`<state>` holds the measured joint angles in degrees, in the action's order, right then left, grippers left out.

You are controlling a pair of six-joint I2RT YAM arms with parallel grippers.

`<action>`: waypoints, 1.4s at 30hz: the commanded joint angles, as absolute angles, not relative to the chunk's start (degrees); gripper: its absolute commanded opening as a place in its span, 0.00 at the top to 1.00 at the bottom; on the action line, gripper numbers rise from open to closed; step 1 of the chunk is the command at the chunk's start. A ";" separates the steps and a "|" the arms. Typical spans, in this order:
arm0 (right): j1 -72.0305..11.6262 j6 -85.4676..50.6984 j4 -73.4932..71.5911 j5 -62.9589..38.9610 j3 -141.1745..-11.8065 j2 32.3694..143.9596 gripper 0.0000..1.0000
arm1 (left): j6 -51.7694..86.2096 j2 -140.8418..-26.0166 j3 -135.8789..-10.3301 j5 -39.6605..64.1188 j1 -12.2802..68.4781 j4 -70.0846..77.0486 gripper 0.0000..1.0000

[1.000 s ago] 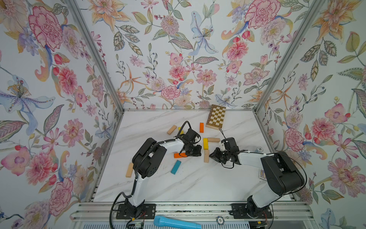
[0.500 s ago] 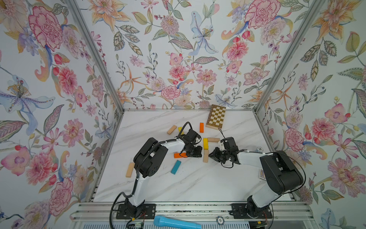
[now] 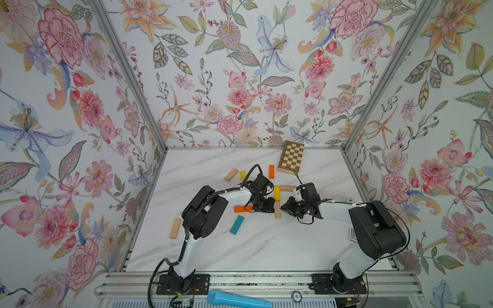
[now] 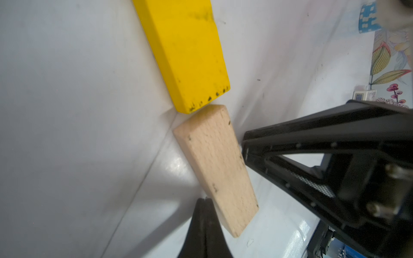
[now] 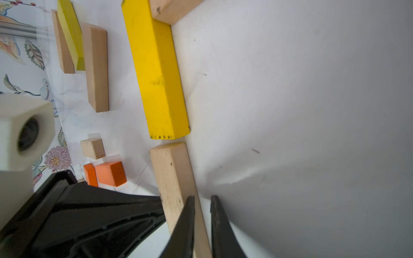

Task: Assemble the number 6 with building blocks
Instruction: Assemble the building block at the center of the board.

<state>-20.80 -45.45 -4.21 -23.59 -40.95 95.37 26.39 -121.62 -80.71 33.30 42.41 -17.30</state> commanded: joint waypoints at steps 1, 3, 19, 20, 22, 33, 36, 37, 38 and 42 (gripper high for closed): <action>-20.31 -44.03 -1.41 -22.39 -41.91 96.16 0.83 | 25.23 -123.06 -82.50 34.12 43.07 -19.16 1.00; -20.35 -43.78 -1.17 -22.22 -42.01 96.04 0.83 | 24.81 -123.04 -82.64 33.78 43.09 -19.52 1.00; -20.04 -42.10 0.75 -19.42 -40.44 93.74 0.83 | 24.63 -123.97 -84.15 33.40 42.67 -19.86 1.00; -19.95 -42.10 0.66 -19.51 -40.36 93.76 0.83 | 24.61 -124.05 -84.26 33.40 42.69 -19.81 1.00; -19.87 -42.18 0.56 -19.53 -40.26 93.73 0.83 | 24.63 -124.19 -84.46 33.55 42.70 -19.86 1.00; -19.64 -41.98 0.19 -20.06 -40.34 94.42 0.83 | 24.54 -125.05 -85.48 33.62 42.71 -20.21 1.00; -19.68 -41.86 0.16 -20.13 -40.42 94.52 0.83 | 24.48 -124.96 -85.44 33.51 42.72 -20.43 1.00; -19.65 -41.88 0.15 -20.13 -40.43 94.55 0.83 | 24.37 -124.85 -85.38 33.44 42.71 -20.46 1.00; -19.69 -41.93 0.24 -20.06 -40.43 94.54 0.83 | 24.27 -124.69 -85.36 33.33 42.71 -20.54 1.00; -19.43 -41.56 0.66 -19.31 -40.43 93.77 0.83 | 24.34 -123.35 -84.25 31.68 42.19 -20.33 1.00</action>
<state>-19.94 -42.81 -2.15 -21.41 -41.17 94.45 25.32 -123.55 -83.79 33.01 42.39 -18.76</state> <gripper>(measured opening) 0.167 0.047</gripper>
